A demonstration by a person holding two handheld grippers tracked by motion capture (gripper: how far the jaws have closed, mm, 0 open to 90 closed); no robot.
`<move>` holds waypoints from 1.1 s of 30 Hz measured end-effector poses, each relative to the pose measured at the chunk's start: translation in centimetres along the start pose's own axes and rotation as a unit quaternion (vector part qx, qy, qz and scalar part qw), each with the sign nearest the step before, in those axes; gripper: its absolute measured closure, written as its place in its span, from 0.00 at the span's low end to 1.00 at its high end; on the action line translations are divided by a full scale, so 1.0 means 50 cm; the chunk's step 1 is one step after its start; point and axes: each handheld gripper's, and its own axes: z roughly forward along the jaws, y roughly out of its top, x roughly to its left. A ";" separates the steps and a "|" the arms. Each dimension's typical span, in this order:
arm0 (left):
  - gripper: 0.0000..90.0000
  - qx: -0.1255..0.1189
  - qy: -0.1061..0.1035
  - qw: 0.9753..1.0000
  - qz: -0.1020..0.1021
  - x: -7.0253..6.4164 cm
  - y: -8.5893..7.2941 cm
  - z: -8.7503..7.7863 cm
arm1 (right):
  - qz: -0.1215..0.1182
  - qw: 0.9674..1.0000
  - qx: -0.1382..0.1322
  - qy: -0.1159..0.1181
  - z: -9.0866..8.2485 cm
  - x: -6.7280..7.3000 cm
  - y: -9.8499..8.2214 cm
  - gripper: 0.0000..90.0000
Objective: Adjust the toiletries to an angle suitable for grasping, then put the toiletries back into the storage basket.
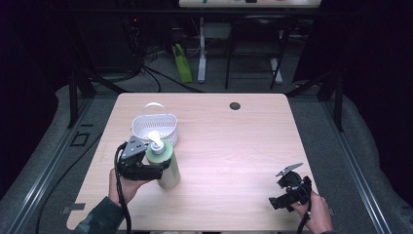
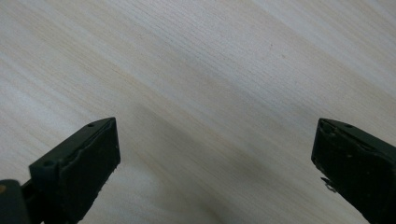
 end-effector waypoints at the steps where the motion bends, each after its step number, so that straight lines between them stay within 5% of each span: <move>1: 0.13 -0.002 -0.001 1.000 0.002 0.000 0.000 0.001 | 0.000 1.000 0.001 0.001 0.000 0.000 0.000 0.01; 11: 0.00 -0.033 -0.019 0.999 0.002 0.000 0.008 -0.009 | 0.004 1.000 0.002 0.005 0.001 -0.001 -0.002 0.01; 28: 0.00 -0.072 -0.036 0.997 -0.014 0.016 0.040 -0.030 | 0.002 1.000 0.007 0.010 0.005 0.002 -0.001 0.01; 32: 0.02 -0.084 -0.036 0.996 -0.007 0.013 0.044 -0.035 | 0.002 1.000 0.006 0.010 0.005 0.001 -0.002 0.01; 33: 0.13 -0.094 -0.039 0.995 -0.008 0.012 0.046 -0.039 | 0.005 1.000 0.006 0.010 0.004 0.000 -0.004 0.01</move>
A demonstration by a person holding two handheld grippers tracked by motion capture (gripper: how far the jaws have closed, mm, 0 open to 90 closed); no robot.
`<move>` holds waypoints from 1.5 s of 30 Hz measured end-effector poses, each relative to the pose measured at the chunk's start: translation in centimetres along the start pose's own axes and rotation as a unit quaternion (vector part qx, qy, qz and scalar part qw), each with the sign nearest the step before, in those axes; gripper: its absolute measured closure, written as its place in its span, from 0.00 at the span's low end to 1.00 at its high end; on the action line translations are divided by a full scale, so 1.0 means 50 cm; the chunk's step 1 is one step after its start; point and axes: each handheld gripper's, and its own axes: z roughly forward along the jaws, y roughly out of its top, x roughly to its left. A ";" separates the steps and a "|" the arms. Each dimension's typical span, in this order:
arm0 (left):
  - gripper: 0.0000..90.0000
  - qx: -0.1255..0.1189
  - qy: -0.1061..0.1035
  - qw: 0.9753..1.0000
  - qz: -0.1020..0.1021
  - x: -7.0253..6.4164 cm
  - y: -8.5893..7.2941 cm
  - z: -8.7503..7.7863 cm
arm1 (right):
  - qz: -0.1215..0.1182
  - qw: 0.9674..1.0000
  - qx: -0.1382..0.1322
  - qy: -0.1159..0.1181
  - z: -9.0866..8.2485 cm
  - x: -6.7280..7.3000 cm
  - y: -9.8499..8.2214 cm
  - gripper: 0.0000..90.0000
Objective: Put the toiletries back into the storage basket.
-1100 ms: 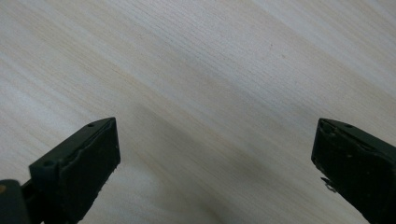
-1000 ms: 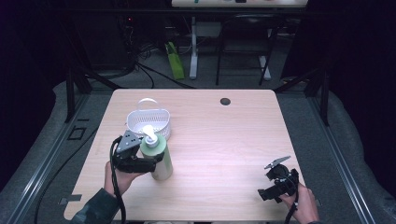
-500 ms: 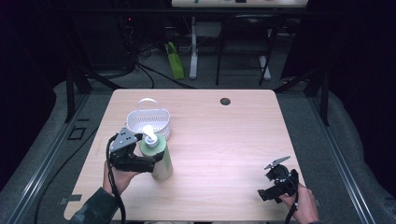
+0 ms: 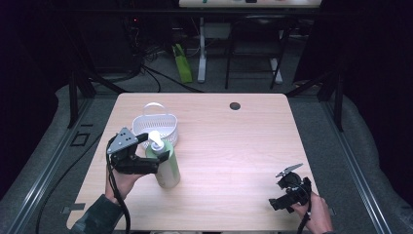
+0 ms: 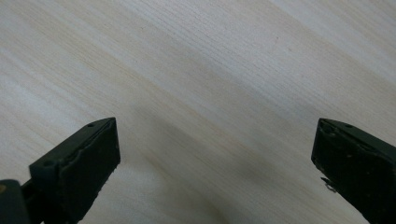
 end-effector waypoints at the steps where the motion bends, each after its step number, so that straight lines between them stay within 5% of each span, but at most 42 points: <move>1: 0.19 -0.005 0.000 1.000 0.000 -0.001 0.002 -0.002 | -0.004 1.000 0.000 -0.002 0.000 -0.001 0.000 0.01; 11: 0.49 -0.030 -0.007 1.000 -0.005 0.001 0.008 -0.010 | -0.004 1.000 -0.001 -0.003 0.000 0.000 0.000 0.01; 22: 0.68 -0.037 -0.005 0.999 -0.001 0.003 0.009 -0.010 | -0.003 1.000 -0.001 -0.002 -0.001 0.002 0.000 0.01; 45: 0.75 -0.036 -0.007 0.999 0.008 -0.004 0.022 -0.014 | -0.001 1.000 -0.003 -0.005 -0.002 -0.001 -0.002 0.01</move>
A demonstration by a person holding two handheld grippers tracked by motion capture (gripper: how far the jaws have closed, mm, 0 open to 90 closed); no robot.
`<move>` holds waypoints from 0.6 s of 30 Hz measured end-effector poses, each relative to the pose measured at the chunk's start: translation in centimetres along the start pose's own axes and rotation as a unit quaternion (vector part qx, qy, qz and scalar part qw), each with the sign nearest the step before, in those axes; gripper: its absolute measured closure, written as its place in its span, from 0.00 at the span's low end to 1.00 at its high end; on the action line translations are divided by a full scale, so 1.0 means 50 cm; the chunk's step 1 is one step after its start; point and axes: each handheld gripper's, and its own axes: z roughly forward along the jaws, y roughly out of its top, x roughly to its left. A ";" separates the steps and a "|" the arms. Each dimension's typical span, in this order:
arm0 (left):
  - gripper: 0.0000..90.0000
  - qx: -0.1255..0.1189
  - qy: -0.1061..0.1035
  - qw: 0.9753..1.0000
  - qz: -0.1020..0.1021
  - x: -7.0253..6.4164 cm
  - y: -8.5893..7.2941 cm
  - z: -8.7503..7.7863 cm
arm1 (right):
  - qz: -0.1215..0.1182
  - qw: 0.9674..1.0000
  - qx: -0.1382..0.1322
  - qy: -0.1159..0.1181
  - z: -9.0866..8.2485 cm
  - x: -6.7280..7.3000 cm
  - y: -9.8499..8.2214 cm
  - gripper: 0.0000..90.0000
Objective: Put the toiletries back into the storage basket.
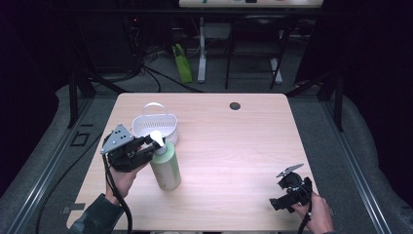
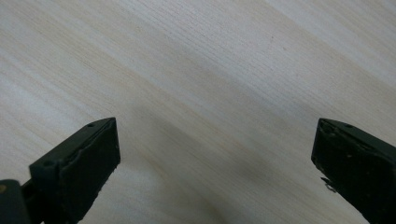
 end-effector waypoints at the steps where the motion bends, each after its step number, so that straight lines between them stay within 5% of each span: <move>1: 0.75 -0.001 0.000 1.000 0.001 -0.001 0.002 -0.001 | 0.000 1.000 0.000 0.000 0.000 0.000 0.000 0.01; 18: 0.75 0.004 0.010 1.000 0.016 0.000 0.037 -0.026 | 0.001 1.000 -0.002 -0.006 -0.004 -0.001 -0.001 0.01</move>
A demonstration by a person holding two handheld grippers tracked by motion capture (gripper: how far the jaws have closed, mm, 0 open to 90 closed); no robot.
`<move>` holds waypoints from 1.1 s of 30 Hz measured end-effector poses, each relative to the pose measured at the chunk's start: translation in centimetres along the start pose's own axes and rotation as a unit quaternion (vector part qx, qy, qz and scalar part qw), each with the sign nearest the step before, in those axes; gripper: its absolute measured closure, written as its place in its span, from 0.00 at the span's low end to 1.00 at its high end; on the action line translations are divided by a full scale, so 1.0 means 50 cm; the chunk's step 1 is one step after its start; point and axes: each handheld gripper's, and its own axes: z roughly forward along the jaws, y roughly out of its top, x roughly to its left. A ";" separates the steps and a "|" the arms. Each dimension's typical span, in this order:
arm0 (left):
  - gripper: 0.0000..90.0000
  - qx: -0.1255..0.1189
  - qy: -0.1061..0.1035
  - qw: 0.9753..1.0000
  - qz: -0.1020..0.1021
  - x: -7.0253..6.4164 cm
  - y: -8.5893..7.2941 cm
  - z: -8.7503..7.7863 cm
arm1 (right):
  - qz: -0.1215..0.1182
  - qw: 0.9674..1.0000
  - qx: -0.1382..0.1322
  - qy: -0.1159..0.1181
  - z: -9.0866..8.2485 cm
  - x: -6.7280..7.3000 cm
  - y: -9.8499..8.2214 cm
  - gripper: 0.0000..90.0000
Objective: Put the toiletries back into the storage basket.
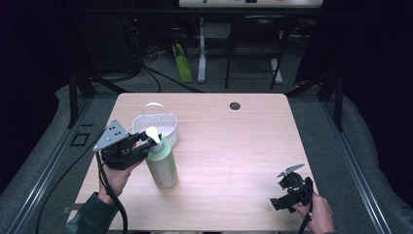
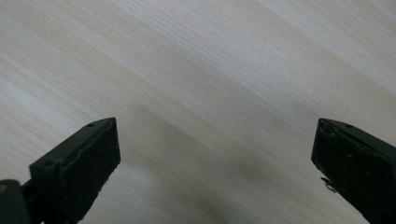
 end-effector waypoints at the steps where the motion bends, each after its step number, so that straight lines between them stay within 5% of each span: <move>1: 0.75 0.001 0.001 1.000 0.002 0.001 0.002 -0.002 | 0.001 1.000 0.000 -0.001 0.000 -0.001 0.000 0.01; 33: 0.75 -0.006 0.020 1.000 0.022 0.031 0.061 -0.028 | 0.006 1.000 0.002 0.000 0.002 -0.006 -0.003 0.01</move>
